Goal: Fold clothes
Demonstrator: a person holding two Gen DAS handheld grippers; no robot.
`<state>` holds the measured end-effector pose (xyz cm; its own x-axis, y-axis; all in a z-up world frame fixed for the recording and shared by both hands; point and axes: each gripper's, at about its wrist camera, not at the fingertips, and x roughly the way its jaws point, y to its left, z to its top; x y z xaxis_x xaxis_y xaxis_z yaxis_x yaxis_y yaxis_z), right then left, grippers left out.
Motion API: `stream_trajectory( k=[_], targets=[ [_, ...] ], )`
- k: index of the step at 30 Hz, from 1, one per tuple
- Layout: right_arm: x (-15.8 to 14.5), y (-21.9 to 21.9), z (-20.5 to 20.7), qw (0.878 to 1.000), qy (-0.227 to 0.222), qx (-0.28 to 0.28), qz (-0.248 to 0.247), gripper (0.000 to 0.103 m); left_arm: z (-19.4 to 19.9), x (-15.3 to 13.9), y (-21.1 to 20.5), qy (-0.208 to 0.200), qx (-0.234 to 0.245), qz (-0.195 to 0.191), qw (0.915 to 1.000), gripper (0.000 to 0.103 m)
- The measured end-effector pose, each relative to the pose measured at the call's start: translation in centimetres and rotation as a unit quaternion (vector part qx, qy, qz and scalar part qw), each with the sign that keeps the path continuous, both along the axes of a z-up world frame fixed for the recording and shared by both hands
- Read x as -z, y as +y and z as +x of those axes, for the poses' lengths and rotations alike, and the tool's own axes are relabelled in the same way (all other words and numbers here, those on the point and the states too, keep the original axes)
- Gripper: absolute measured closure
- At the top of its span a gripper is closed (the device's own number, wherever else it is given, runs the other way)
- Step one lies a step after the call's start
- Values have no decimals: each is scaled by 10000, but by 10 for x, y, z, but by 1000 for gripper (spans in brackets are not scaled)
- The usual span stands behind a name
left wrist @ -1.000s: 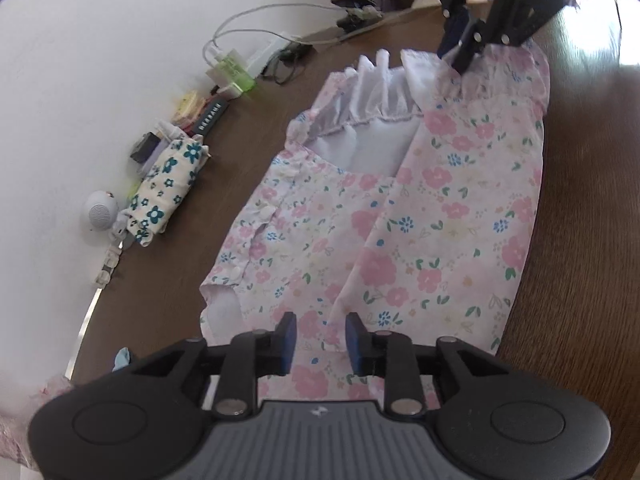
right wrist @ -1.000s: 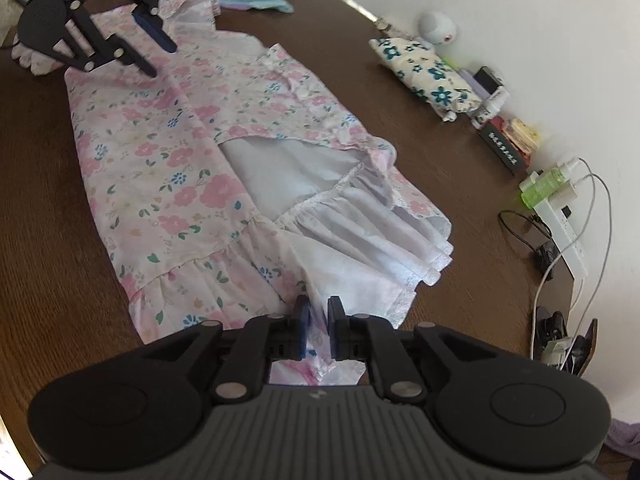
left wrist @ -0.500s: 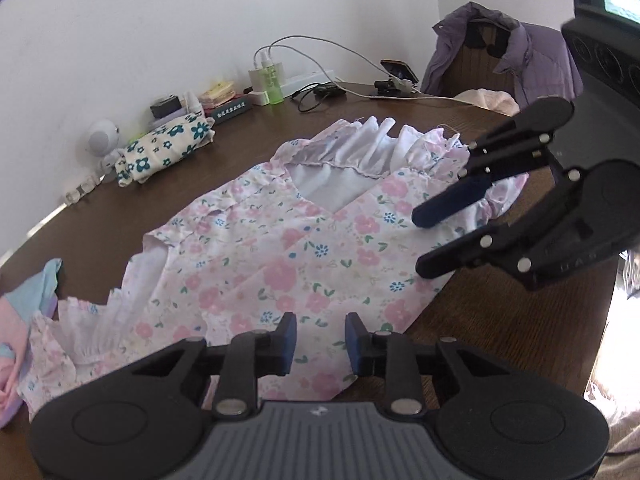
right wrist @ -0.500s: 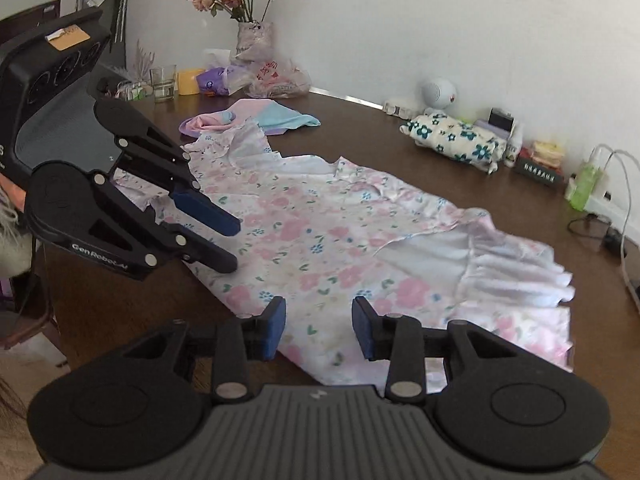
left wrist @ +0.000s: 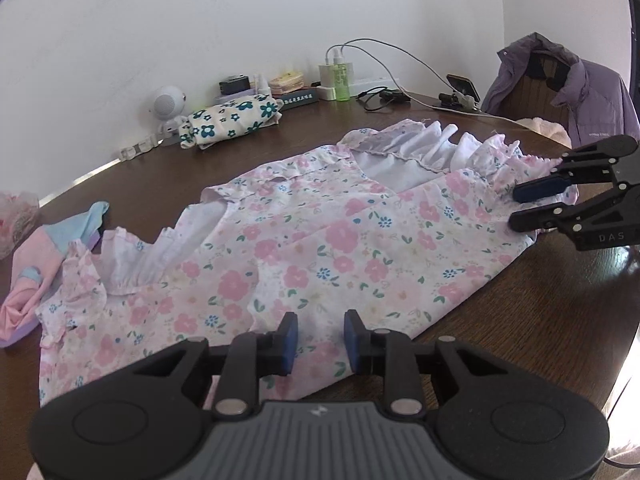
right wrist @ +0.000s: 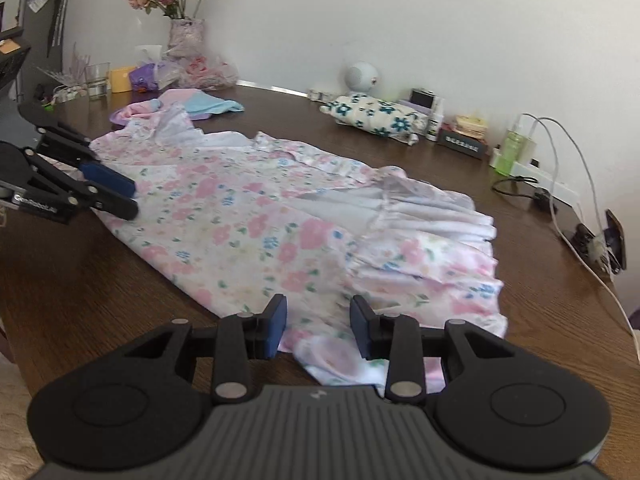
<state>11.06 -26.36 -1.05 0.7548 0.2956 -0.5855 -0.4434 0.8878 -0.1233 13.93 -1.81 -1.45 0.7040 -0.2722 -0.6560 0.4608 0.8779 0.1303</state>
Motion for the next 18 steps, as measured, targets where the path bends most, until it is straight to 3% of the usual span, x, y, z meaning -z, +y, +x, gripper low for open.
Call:
stream_trajectory(
  k=[6, 10, 18],
  targets=[
    [2, -34, -4, 9979, 59, 619, 158, 68, -6, 1, 16, 15, -213, -137, 9997, 78],
    [5, -42, -3, 9956, 158, 759, 527, 68, -10, 2, 23, 20, -263, -225, 9994, 78],
    [5, -38, -8, 9945, 133, 891, 538, 68, -18, 4, 42, 2, -328, -514, 9981, 78]
  ],
)
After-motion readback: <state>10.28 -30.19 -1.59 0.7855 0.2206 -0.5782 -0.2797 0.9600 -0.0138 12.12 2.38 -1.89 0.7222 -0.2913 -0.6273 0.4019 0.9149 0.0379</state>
